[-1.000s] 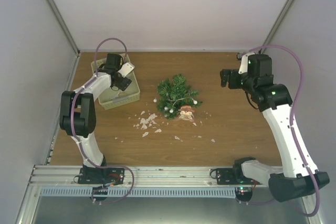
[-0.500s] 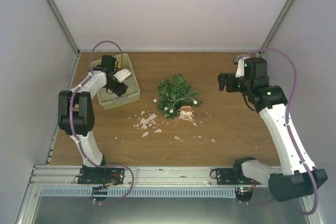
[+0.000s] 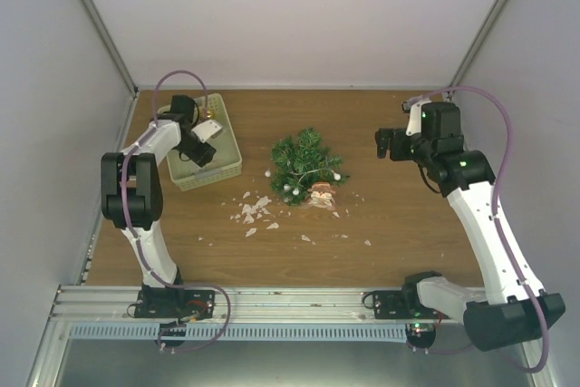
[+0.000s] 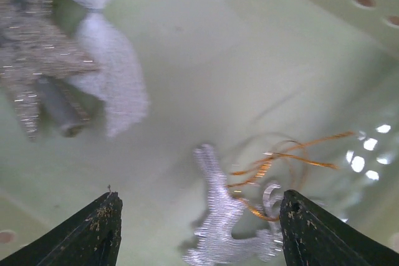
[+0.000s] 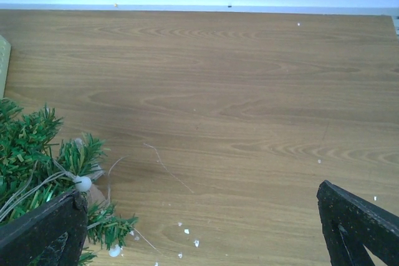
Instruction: Decorate the small christmas tree
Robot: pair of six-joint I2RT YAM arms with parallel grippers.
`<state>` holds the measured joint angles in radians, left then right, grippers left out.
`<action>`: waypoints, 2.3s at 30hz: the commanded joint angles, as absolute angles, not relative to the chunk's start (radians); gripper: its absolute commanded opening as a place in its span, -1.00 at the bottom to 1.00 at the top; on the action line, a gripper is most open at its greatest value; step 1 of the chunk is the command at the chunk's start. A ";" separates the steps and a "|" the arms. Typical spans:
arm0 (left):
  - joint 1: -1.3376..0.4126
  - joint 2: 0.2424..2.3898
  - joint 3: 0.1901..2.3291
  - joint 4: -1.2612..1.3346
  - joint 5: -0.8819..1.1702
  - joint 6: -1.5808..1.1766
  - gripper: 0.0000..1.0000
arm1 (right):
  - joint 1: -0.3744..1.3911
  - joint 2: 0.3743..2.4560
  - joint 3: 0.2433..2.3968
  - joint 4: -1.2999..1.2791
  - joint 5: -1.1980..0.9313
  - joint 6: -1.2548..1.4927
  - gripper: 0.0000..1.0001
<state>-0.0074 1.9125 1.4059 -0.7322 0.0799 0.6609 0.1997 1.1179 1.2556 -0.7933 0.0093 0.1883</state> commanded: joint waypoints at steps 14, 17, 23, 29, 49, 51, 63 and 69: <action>0.057 2.004 1.567 -0.553 0.056 0.583 0.44 | 0.189 1.107 1.226 -0.746 0.004 0.190 0.99; 0.053 2.010 1.591 -0.588 0.096 0.579 0.35 | 0.188 1.108 1.222 -0.744 0.003 0.191 0.99; 0.039 2.011 1.590 -0.636 0.143 0.592 0.24 | 0.189 1.106 1.204 -0.732 -0.023 0.194 0.99; 0.035 1.993 1.559 -0.561 0.109 0.591 0.26 | 0.188 1.104 1.195 -0.724 -0.024 0.198 0.99; -0.052 2.270 1.875 -0.581 0.071 0.496 0.49 | 0.188 1.086 1.200 -0.727 -0.019 0.198 0.99; -0.054 2.288 1.894 -0.583 0.064 0.488 0.50 | 0.189 1.082 1.198 -0.731 -0.017 0.199 0.99; -0.055 2.295 1.883 -0.515 -0.051 0.454 0.52 | 0.188 1.077 1.181 -0.723 -0.025 0.200 0.99; -0.055 2.223 1.807 -0.415 -0.070 0.446 0.55 | 0.189 1.080 1.176 -0.721 -0.033 0.201 0.99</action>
